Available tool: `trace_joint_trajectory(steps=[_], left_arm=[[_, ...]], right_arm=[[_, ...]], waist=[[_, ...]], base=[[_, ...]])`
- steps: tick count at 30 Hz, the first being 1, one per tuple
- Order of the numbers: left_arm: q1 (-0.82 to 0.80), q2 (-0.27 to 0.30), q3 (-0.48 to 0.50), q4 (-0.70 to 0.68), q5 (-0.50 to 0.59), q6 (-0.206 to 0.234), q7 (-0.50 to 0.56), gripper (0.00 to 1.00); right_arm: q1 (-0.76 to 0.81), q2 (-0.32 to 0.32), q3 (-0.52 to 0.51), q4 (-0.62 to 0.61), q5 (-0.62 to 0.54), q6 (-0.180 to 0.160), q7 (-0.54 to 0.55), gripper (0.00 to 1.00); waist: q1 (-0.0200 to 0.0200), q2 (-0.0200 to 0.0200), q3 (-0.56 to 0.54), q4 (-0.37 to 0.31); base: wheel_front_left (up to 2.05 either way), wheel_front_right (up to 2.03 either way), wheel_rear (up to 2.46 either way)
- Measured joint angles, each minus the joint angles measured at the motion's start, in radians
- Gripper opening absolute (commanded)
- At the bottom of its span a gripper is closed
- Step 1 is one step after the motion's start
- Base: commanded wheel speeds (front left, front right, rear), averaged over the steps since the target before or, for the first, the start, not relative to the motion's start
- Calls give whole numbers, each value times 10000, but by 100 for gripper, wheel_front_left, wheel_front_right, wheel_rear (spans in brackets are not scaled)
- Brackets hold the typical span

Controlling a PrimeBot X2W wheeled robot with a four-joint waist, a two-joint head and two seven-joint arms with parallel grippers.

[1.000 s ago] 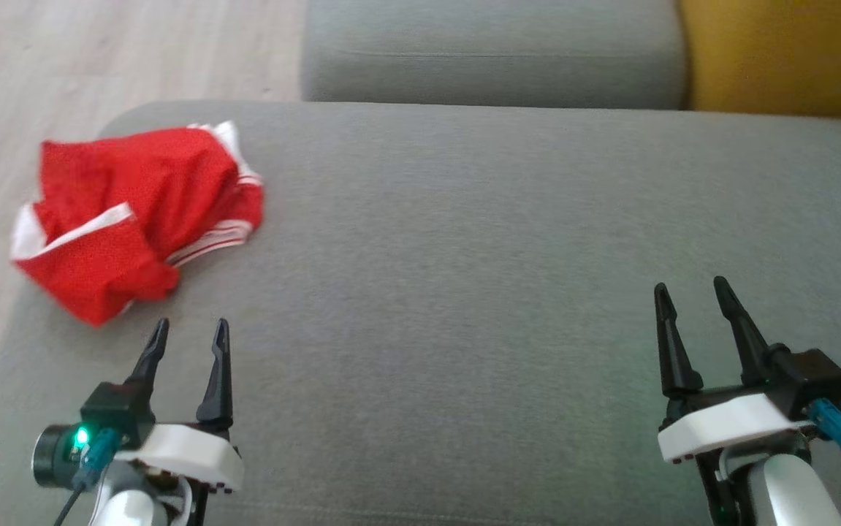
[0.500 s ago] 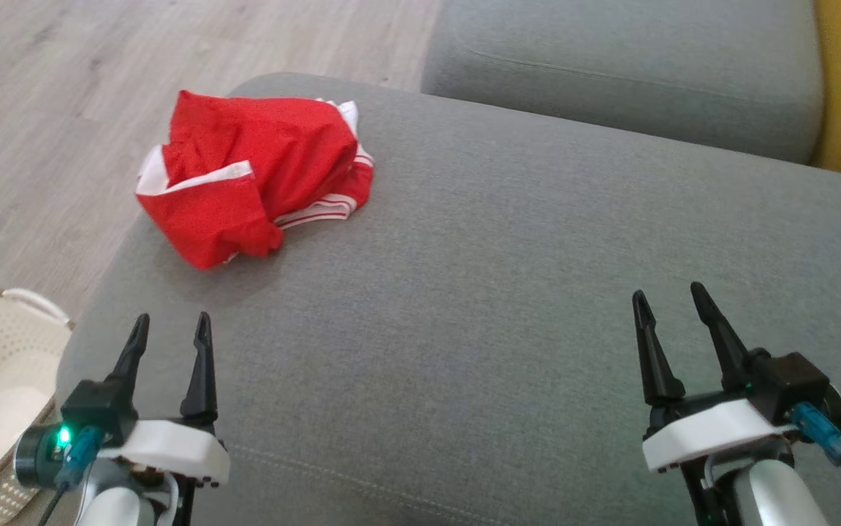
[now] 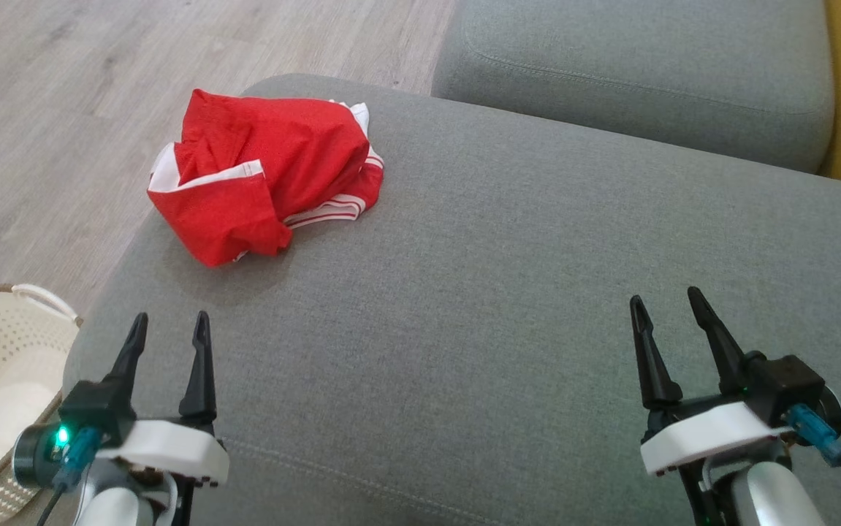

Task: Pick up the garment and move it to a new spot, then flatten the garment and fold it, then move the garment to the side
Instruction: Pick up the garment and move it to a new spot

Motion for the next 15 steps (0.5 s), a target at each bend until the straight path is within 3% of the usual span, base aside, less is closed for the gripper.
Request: trace_joint_trajectory(steps=[15], left_arm=[[-14, -21, 299, -159, -221, -21, 0, 100]], right_arm=[[-6, 0, -36, -84, -35, 0, 123, 100]], waist=[[0, 0, 265, -49]], base=[[0, 0, 0]])
